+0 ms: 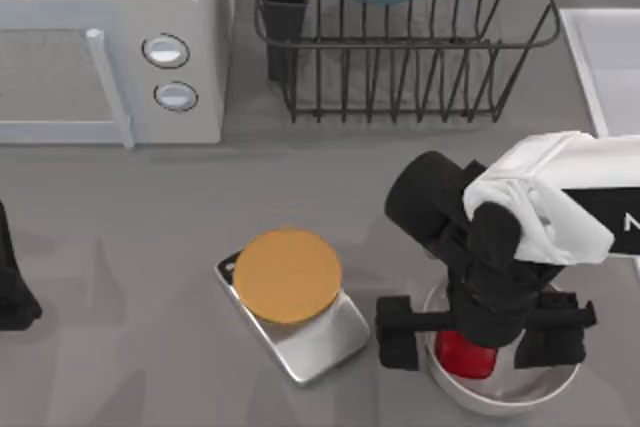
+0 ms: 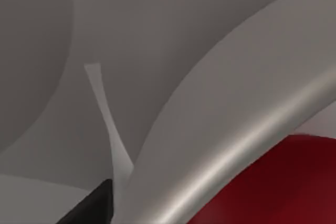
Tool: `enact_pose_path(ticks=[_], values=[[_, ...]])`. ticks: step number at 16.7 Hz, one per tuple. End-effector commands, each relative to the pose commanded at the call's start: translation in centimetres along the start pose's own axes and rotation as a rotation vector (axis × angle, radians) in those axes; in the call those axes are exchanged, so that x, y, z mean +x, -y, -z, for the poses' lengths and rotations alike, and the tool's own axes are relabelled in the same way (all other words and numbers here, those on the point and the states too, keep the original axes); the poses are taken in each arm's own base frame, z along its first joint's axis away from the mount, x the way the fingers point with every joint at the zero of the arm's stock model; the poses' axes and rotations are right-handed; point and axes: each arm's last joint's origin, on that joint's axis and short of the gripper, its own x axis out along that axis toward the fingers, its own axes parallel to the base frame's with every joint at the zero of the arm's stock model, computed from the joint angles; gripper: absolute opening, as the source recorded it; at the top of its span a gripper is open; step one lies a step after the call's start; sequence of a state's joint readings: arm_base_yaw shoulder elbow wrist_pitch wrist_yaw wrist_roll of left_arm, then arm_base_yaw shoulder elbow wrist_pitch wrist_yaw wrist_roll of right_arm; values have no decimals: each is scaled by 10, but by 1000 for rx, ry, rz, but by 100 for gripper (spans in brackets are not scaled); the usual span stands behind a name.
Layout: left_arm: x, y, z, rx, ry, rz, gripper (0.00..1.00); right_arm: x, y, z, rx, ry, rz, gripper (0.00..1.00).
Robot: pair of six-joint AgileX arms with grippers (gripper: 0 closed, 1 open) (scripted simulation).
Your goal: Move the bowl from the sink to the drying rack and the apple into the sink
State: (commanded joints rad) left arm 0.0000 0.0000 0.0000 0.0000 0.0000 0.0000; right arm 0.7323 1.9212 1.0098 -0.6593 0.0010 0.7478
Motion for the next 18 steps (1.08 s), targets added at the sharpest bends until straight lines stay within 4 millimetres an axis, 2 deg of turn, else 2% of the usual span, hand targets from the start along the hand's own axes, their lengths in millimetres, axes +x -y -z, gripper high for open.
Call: enact_pose_path(ticks=[11, 18], values=[[0, 0, 0, 0, 0, 0, 100, 0, 0, 0, 0, 0, 0, 2], [0, 0, 0, 0, 0, 0, 100, 0, 0, 0, 0, 0, 0, 0]])
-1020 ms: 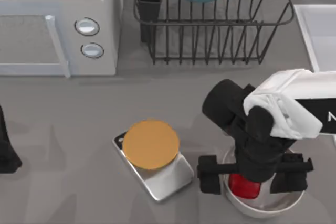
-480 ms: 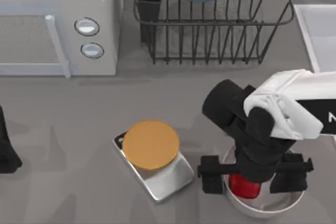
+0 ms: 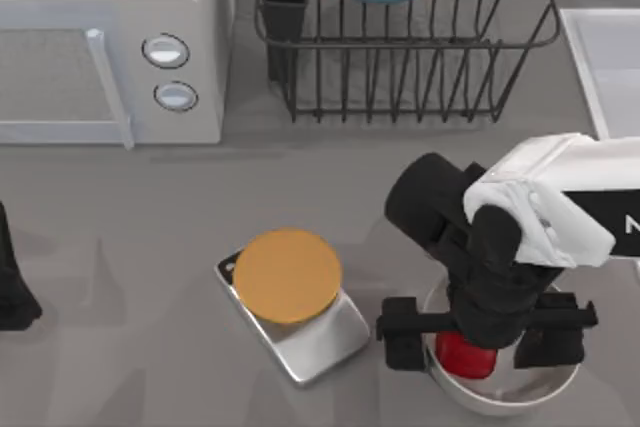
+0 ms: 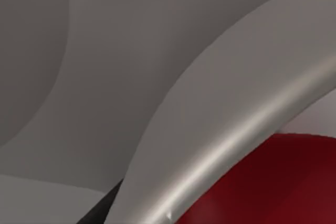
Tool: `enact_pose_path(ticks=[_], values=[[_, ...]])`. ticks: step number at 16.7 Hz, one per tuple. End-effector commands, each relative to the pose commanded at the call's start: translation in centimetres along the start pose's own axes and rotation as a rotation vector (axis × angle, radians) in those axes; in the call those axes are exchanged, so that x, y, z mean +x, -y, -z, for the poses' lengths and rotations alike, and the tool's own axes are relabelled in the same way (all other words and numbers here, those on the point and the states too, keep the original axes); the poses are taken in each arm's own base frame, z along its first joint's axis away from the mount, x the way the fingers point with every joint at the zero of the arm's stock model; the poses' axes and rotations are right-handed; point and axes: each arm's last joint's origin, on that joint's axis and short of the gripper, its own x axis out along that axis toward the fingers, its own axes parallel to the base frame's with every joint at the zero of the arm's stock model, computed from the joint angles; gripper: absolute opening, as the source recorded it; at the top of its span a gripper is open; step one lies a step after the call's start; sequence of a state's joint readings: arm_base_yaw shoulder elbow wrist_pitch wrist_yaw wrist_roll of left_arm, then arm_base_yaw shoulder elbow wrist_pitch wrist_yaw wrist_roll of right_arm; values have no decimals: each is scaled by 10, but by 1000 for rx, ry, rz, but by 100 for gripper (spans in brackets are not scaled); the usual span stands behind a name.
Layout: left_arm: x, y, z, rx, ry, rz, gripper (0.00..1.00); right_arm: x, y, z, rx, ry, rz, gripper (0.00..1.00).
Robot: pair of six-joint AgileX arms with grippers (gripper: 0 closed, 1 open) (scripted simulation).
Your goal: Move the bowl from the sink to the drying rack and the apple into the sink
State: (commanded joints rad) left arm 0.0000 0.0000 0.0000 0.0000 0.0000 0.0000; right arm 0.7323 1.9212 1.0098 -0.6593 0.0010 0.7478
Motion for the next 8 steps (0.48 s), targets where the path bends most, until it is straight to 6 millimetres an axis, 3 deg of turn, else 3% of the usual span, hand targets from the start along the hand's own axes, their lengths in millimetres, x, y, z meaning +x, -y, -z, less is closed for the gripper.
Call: enact_pose_path(ticks=[1, 2, 5, 8], values=[[0, 0, 0, 0, 0, 0, 100, 0, 0, 0, 0, 0, 0, 0], [0, 0, 0, 0, 0, 0, 100, -28, 3, 8, -16, 13, 42, 0], [0, 0, 0, 0, 0, 0, 100, -37, 1, 7, -25, 14, 41, 0], [0, 0, 0, 0, 0, 0, 100, -63, -1, 5, -22, 9, 46, 0]])
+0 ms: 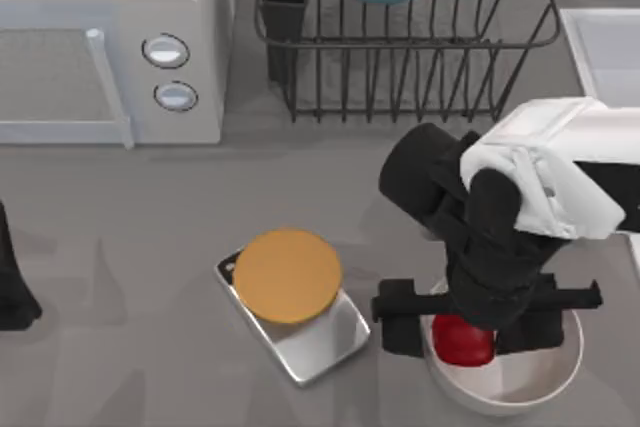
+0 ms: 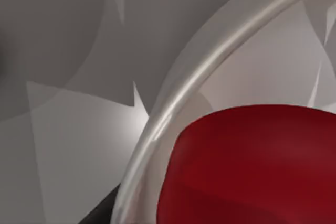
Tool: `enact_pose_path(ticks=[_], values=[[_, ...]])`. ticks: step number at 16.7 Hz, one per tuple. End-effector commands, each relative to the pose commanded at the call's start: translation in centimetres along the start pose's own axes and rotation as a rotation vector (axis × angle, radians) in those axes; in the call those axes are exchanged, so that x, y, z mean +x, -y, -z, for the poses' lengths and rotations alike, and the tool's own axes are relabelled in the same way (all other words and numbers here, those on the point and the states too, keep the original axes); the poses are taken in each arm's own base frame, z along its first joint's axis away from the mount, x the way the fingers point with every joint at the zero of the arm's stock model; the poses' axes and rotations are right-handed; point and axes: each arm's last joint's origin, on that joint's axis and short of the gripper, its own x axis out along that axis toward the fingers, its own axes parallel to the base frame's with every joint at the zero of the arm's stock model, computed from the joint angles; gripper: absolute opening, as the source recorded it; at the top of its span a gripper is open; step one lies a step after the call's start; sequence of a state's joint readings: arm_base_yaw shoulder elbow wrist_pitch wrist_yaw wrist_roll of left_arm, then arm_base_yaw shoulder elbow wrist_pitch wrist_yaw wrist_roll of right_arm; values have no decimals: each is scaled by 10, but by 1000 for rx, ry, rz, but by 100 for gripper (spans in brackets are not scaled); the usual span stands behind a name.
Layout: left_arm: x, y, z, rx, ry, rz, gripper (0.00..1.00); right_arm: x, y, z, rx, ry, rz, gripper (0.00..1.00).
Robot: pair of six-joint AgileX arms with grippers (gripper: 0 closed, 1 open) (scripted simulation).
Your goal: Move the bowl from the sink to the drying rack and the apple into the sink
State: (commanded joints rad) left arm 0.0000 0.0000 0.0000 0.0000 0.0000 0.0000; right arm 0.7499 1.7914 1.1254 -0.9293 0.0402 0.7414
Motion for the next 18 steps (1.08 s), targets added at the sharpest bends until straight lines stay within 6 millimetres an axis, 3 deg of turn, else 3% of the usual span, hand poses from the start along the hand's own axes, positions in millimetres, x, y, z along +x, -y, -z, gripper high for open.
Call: enact_pose_path(ticks=[4, 7, 13, 18], values=[[0, 0, 0, 0, 0, 0, 100, -45, 4, 0, 5, -1, 1, 0], [0, 0, 0, 0, 0, 0, 100, -64, 7, 2, 6, 4, -3, 0], [0, 0, 0, 0, 0, 0, 100, -63, 6, 2, 3, 3, -14, 0], [0, 0, 0, 0, 0, 0, 100, -66, 23, -22, 9, 121, -181, 0]])
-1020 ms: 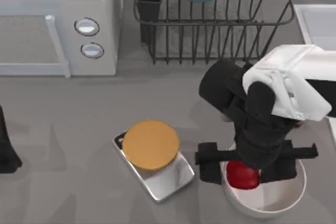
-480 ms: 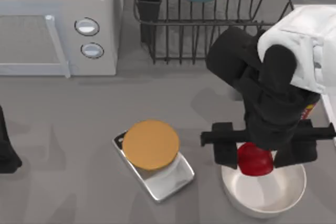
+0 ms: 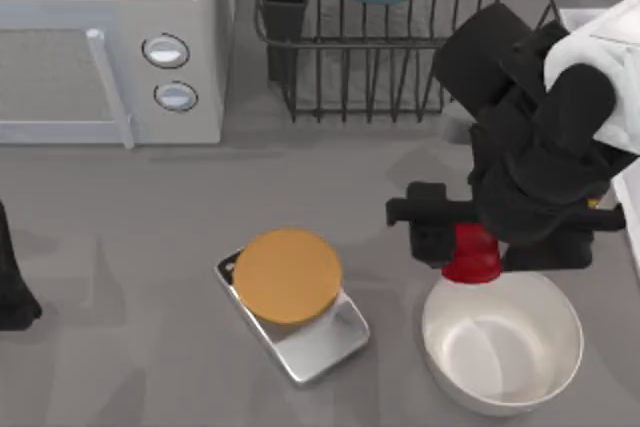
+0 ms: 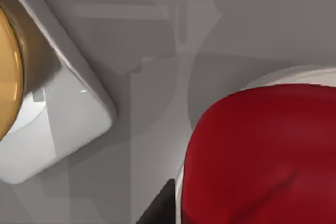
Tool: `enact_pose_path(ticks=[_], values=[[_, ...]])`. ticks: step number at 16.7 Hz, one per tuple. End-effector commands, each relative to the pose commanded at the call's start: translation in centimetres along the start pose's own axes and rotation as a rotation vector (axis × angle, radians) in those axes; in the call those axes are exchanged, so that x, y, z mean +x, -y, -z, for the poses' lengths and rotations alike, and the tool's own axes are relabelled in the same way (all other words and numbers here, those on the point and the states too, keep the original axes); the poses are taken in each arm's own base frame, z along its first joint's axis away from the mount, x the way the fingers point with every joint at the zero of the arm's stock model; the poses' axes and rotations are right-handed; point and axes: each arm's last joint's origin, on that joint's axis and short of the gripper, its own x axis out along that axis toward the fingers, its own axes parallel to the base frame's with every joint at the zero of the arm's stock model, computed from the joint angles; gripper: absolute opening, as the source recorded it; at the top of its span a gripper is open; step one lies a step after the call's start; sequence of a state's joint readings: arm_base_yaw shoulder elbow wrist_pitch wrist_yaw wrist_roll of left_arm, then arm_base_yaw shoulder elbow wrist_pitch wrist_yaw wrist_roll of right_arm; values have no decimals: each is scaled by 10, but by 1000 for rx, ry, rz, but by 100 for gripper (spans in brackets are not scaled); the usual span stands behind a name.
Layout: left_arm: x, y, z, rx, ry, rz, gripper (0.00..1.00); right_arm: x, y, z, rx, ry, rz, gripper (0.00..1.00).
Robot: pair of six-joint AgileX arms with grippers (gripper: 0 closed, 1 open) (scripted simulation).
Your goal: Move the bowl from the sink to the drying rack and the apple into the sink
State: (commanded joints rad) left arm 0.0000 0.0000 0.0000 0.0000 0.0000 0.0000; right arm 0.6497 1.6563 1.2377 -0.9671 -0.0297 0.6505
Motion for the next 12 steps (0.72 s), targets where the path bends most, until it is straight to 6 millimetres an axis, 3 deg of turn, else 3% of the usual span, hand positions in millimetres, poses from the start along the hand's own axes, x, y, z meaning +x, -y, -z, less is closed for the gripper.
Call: enact_pose_path(ticks=[3, 6, 9, 12], values=[[0, 0, 0, 0, 0, 0, 100, -4, 24, -27, 14, 153, -142, 0], [0, 0, 0, 0, 0, 0, 100, -9, 62, -55, 25, 362, -260, 0], [0, 0, 0, 0, 0, 0, 100, -14, 113, -76, 25, 601, -318, 0], [0, 0, 0, 0, 0, 0, 100, -17, 170, -83, 13, 841, -304, 0]])
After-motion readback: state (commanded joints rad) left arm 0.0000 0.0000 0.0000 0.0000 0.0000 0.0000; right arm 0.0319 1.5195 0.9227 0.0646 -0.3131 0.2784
